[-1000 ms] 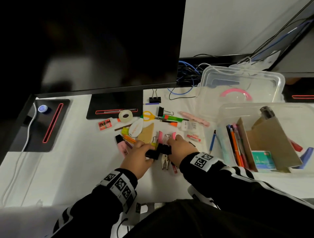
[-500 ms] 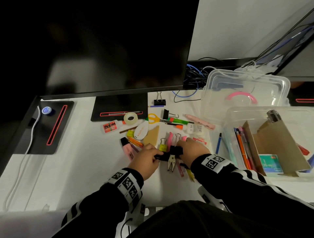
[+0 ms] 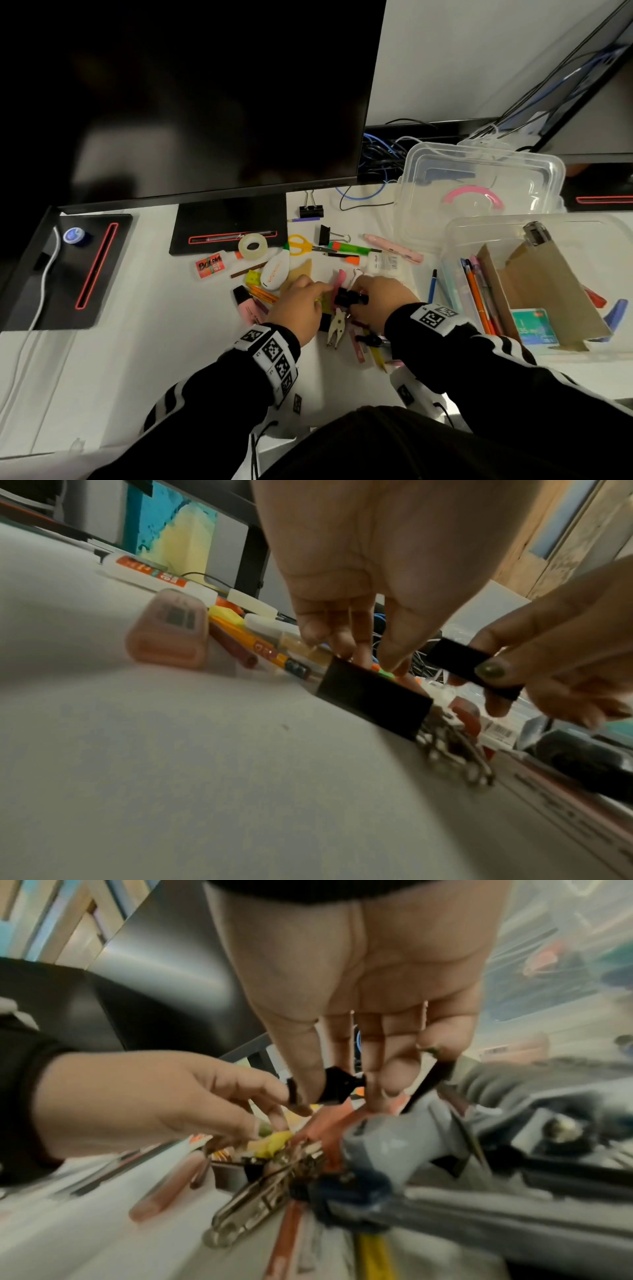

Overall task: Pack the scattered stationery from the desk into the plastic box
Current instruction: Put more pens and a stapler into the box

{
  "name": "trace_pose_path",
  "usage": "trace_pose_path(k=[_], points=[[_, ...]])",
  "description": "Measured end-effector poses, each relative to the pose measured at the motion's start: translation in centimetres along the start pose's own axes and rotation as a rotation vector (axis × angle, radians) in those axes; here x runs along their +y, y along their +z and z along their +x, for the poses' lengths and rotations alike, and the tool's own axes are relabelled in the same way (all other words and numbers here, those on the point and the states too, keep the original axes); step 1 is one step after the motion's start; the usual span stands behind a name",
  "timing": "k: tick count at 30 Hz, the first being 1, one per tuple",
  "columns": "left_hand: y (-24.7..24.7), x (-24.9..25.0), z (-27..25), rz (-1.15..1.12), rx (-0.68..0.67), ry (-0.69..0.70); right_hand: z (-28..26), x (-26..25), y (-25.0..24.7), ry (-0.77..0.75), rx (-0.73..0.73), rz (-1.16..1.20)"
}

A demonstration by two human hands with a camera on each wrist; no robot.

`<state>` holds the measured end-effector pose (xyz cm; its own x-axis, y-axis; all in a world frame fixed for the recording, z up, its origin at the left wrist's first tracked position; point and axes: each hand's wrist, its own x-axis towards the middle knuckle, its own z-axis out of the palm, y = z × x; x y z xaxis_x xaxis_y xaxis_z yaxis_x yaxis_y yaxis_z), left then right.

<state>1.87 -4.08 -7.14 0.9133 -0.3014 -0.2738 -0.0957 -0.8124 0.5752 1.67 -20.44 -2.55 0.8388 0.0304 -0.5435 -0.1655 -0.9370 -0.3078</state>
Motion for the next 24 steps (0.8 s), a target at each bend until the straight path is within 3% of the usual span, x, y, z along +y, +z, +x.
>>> trace_pose_path(k=[3, 7, 16, 20, 24], points=[[0.0, 0.1, 0.5, 0.033, -0.032, 0.025, -0.3, 0.5, -0.6, 0.105, 0.098, 0.029], [0.2, 1.2, 1.2, 0.083, -0.003, -0.002, -0.7, 1.1, -0.8, 0.216, 0.07, -0.059], [0.6, 3.9, 2.9, 0.326, -0.003, -0.128, -1.3, 2.5, -0.2, 0.253, 0.079, -0.089], [0.0, 4.2, 3.1, 0.239, 0.045, -0.158, -1.3, 3.2, 0.0, 0.253, 0.091, -0.057], [-0.6, 4.2, 3.3, -0.026, 0.195, -0.187, -1.4, 3.2, -0.1, 0.24, 0.109, -0.039]])
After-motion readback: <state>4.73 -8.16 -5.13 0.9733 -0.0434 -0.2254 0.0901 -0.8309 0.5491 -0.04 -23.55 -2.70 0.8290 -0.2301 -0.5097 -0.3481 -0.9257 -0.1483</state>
